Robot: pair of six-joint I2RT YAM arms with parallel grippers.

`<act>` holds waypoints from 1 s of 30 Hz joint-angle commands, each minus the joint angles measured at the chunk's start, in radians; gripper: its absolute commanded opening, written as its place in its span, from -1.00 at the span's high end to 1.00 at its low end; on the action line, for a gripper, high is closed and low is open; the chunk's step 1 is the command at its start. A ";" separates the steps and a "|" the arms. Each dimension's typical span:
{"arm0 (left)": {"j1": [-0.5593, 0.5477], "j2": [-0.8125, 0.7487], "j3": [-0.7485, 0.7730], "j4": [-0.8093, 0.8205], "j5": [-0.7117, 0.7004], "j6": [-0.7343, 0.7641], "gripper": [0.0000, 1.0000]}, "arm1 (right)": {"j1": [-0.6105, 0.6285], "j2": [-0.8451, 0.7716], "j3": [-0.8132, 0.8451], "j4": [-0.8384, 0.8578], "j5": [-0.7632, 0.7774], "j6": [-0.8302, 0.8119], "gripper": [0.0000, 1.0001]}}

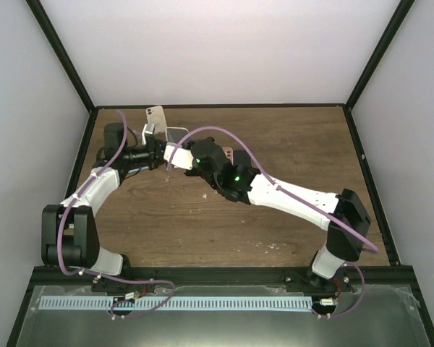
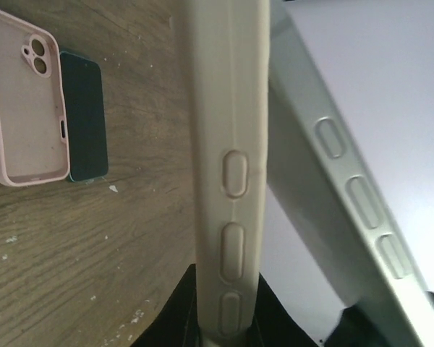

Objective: Take the phone out of the phone case
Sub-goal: Remove the phone case from the phone, then place the phone case at the center of the board.

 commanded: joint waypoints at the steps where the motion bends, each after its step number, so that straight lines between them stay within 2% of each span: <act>1: -0.003 -0.044 0.014 -0.006 0.001 0.131 1.00 | 0.001 -0.019 0.122 0.004 -0.025 0.100 0.99; 12: 0.000 -0.068 0.020 -0.092 -0.053 0.244 1.00 | -0.024 -0.033 0.278 -0.125 -0.076 0.194 0.99; 18: 0.011 -0.069 0.061 -0.224 -0.104 0.425 1.00 | -0.062 -0.064 0.354 -0.262 -0.197 0.313 0.99; 24: 0.011 -0.056 0.068 -0.312 -0.131 0.548 1.00 | -0.166 -0.120 0.340 -0.326 -0.287 0.378 0.99; 30: 0.009 0.055 0.111 -0.420 -0.136 0.675 1.00 | -0.296 -0.190 0.261 -0.353 -0.369 0.430 0.99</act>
